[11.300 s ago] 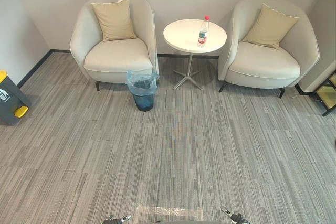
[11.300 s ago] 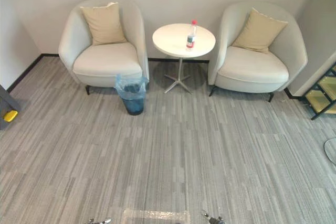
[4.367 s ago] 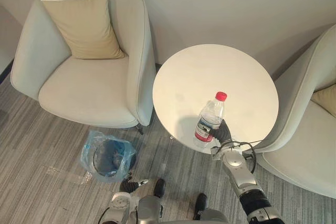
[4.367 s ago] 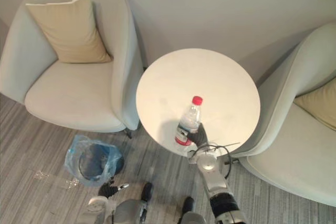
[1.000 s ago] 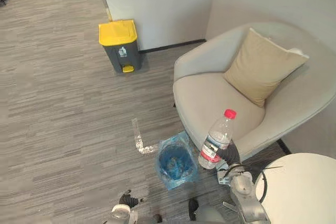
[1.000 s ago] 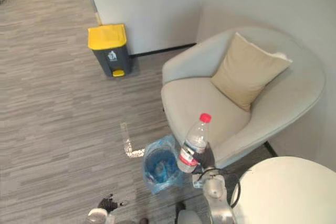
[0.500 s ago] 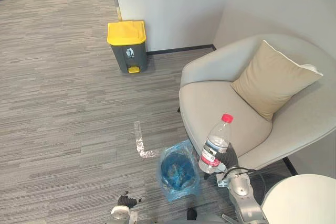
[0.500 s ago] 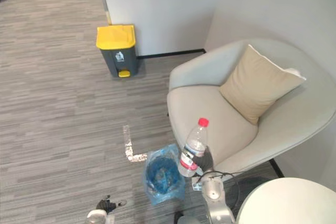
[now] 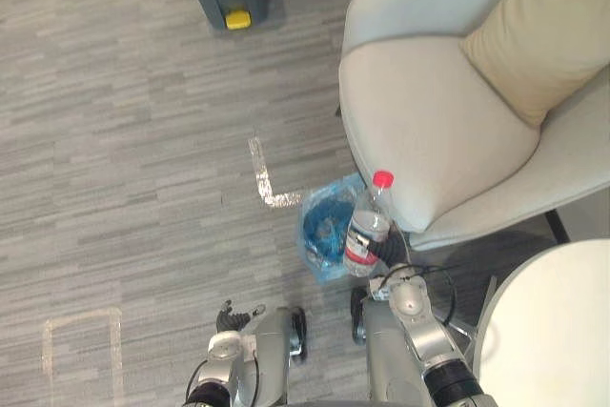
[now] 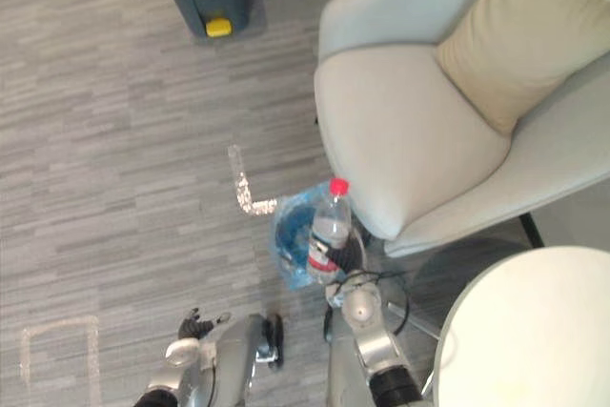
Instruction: Gather rubbish on tea table into small bin, then transfer packed bag to large trash can.
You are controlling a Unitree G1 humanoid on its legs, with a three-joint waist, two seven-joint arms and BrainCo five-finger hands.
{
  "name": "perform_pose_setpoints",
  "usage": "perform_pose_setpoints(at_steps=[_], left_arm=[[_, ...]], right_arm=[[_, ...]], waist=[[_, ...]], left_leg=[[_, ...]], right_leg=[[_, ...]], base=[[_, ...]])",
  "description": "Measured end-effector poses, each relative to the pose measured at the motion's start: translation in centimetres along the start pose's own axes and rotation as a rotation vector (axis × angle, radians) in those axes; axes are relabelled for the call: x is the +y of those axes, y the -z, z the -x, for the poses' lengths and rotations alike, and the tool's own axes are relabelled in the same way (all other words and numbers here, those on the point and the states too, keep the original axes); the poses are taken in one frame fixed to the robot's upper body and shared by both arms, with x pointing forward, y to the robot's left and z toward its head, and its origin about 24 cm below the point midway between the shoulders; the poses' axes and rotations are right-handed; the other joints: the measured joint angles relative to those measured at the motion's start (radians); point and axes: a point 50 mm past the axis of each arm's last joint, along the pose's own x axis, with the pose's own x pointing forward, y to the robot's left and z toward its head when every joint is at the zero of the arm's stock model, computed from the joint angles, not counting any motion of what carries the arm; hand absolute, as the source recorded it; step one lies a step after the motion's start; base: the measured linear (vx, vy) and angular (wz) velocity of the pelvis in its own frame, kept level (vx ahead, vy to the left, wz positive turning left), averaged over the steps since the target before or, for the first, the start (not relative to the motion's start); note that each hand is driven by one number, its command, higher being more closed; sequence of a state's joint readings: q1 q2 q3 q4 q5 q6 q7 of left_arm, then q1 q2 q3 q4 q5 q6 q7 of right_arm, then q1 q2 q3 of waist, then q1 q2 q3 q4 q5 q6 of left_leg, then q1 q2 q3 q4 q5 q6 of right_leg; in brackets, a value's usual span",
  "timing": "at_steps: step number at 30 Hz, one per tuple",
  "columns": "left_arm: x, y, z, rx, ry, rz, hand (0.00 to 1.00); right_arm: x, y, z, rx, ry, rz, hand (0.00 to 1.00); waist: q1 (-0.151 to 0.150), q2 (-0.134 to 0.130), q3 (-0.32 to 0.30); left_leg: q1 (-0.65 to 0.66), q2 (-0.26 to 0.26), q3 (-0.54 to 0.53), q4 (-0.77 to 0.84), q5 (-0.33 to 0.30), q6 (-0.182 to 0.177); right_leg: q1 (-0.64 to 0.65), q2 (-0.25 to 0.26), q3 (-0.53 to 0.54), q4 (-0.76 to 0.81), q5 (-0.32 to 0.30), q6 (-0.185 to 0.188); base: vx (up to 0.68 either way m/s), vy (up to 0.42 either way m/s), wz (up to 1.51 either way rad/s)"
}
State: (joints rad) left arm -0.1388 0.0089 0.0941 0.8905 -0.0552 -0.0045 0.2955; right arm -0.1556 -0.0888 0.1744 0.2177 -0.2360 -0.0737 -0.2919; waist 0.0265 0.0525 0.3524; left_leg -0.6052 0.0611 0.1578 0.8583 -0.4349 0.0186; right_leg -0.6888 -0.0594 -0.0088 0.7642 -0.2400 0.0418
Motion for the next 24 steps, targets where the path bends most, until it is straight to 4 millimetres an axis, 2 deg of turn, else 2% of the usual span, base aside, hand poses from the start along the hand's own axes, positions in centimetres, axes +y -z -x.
perform_pose_setpoints(at_steps=[5,9,14,17,24], left_arm=[[-0.8,-3.3,-0.2,-0.087,-0.01,0.132,0.0],[-1.7,-6.6,-0.3,-0.174,0.012,0.21,0.0],[-2.1,-10.2,-0.2,-0.283,0.037,0.255,0.0],[-2.4,-12.0,0.0,-0.336,0.052,0.276,0.0],[-2.7,-14.7,0.4,-0.426,0.072,0.296,0.0]], right_arm=[[-0.4,-1.5,-1.2,-0.062,0.02,0.021,1.0],[-1.3,-5.3,-3.9,-0.203,0.044,0.057,1.0],[-2.5,-10.5,-6.8,-0.371,0.094,0.083,1.0],[-3.4,-11.7,-8.1,-0.388,0.134,0.111,1.0],[-5.9,-12.3,-10.4,-0.341,0.202,0.171,1.0]], waist=[[0.012,0.002,0.006],[0.029,0.001,0.021],[0.04,-0.002,0.058],[0.048,-0.003,0.071],[0.072,-0.004,0.09]], left_leg=[[-0.179,0.036,0.021,0.058,0.007,-0.004],[-0.323,0.053,0.025,0.099,0.038,0.001],[-0.444,0.056,0.016,0.145,0.05,0.017],[-0.507,0.056,0.007,0.163,0.051,0.018],[-0.601,0.045,-0.008,0.17,0.059,0.013]], right_leg=[[-0.164,0.006,-0.005,0.018,0.028,-0.005],[-0.299,0.006,-0.013,0.047,0.065,-0.019],[-0.416,0.004,-0.017,0.093,0.068,-0.021],[-0.472,0.001,-0.024,0.109,0.068,-0.021],[-0.561,-0.014,-0.04,0.126,0.063,-0.021]], base=[[-0.22,-0.012,0.0],[-0.11,-0.006,0.04],[-0.05,0.017,0.05],[-0.04,0.027,0.06],[-0.06,0.024,0.09]])
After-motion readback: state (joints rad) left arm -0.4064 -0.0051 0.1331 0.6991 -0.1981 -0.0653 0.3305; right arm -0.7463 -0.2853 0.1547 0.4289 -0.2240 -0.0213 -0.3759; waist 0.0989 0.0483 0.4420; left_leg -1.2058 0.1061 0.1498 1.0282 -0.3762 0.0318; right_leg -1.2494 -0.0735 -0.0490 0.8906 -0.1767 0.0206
